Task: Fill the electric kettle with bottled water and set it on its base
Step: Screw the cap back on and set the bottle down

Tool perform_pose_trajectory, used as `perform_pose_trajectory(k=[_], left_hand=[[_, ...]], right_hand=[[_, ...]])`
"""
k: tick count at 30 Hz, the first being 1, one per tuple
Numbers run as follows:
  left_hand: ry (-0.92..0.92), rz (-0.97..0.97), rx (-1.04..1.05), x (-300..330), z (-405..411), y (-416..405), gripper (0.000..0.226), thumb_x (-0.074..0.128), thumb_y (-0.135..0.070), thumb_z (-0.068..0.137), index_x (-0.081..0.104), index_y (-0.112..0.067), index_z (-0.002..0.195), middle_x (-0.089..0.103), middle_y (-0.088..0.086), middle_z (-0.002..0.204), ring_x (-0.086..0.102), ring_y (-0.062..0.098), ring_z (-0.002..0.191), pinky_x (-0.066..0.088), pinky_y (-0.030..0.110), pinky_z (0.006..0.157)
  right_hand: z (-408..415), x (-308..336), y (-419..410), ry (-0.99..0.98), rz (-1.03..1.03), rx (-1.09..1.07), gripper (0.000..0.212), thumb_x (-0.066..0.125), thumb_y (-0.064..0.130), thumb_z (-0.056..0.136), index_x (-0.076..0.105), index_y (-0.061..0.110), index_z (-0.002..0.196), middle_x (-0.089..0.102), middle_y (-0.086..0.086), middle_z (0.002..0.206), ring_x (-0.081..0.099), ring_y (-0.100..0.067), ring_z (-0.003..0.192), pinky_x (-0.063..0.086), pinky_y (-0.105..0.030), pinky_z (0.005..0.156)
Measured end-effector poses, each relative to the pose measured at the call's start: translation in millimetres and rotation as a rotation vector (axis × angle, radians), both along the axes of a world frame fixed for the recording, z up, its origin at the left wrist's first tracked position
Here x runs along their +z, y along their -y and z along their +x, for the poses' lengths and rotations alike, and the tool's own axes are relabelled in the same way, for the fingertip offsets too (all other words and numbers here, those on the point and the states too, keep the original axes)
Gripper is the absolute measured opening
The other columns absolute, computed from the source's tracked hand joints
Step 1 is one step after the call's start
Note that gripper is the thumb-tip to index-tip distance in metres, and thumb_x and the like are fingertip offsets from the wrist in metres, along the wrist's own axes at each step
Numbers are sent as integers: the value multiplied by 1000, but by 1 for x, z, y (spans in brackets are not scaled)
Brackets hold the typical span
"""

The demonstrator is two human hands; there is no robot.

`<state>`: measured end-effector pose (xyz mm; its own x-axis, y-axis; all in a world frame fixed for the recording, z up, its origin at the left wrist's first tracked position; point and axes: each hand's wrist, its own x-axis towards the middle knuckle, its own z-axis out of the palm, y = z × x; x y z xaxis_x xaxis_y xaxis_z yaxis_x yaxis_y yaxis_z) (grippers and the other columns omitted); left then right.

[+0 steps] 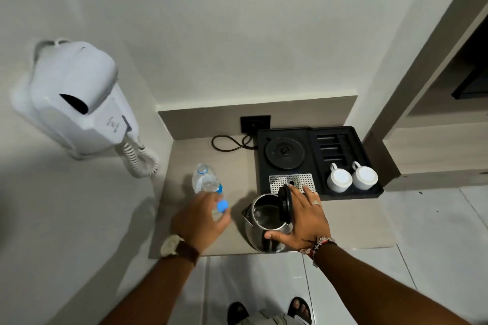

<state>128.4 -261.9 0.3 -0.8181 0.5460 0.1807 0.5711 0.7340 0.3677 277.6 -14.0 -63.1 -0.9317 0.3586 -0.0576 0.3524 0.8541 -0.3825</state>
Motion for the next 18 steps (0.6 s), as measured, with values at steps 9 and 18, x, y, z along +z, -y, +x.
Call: perform_pose_trajectory(k=[9, 18], left_hand=[[43, -327, -68, 95, -84, -15, 22, 62, -36, 93, 65, -24, 111, 64, 1, 108, 63, 25, 97, 52, 38, 82], [142, -275, -73, 88, -90, -19, 23, 71, -25, 90, 69, -28, 113, 70, 0, 115, 64, 22, 98, 48, 31, 81]], right_hand=[[4, 7, 0, 21, 6, 11, 142, 38, 111, 55, 30, 18, 162, 34, -3, 168, 18, -37, 158, 19, -57, 129], [7, 10, -1, 14, -5, 19, 142, 34, 112, 54, 28, 21, 162, 32, -3, 169, 19, -36, 158, 18, -53, 130]])
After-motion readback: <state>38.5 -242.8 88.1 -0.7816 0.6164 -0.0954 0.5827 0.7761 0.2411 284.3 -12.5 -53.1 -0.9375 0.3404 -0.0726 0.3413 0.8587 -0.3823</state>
